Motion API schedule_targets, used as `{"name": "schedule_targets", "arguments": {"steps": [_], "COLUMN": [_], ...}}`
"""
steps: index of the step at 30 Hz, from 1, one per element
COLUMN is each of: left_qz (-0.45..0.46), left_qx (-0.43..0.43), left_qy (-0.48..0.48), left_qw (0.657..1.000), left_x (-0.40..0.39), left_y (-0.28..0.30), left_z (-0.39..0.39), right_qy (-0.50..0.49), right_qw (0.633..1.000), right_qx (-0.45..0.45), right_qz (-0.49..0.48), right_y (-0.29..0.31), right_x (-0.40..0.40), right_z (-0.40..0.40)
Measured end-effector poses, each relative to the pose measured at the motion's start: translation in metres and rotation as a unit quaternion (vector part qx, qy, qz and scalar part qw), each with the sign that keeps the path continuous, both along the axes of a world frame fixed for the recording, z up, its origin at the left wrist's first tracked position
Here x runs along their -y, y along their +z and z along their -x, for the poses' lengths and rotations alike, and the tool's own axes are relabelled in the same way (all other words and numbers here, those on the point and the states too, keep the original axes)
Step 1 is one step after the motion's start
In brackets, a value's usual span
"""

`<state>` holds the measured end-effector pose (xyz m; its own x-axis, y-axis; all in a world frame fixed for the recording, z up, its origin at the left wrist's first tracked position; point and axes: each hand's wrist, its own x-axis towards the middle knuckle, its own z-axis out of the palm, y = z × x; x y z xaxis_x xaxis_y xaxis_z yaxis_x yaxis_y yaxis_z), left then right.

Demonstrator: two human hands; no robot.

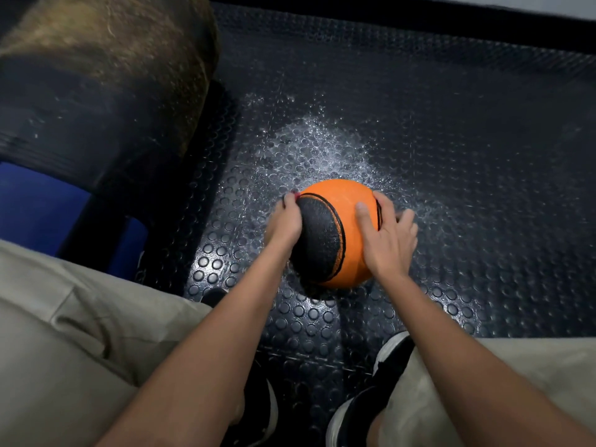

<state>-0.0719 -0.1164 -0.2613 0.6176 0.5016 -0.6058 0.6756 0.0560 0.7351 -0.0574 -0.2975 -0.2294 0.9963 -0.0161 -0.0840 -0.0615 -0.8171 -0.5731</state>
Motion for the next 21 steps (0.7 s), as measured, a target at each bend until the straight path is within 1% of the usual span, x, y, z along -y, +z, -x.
{"name": "schedule_targets", "arguments": {"steps": [2,4,6,8,11,16,18,19,21], "left_qz": [-0.076,-0.12,-0.127,-0.104,-0.072,0.037,0.039,0.043,0.049], "left_qx": [0.017,0.038,0.054,0.059,0.058,0.01,-0.025,-0.037,-0.051], "left_qy": [-0.06,-0.111,-0.148,-0.151,-0.12,-0.039,-0.006,0.006,0.007], "left_qw": [0.995,0.986,0.979,0.981,0.988,0.998,0.999,0.998,0.997], "left_x": [0.007,0.009,0.007,0.0,-0.015,-0.037,-0.047,-0.057,-0.062], "left_y": [0.033,0.047,0.053,0.051,0.026,-0.032,-0.047,-0.071,-0.068], "left_z": [-0.005,-0.012,-0.018,-0.019,-0.011,0.004,0.004,-0.002,-0.01], "right_qy": [0.015,0.035,0.079,0.125,0.121,0.129,0.13,0.131,0.133], "right_qw": [1.0,0.999,0.996,0.989,0.987,0.987,0.987,0.988,0.988], "right_qx": [-0.017,-0.026,-0.007,0.007,0.01,0.035,0.04,0.042,0.047], "right_qz": [0.003,-0.011,-0.039,-0.076,-0.103,-0.088,-0.079,-0.074,-0.065], "right_y": [0.002,0.003,0.003,-0.001,-0.005,-0.002,-0.001,0.0,0.001], "right_x": [0.005,0.008,0.007,0.001,-0.007,-0.015,-0.018,-0.019,-0.021], "right_z": [-0.006,-0.016,-0.022,-0.023,-0.019,-0.017,-0.013,-0.011,-0.008]}}
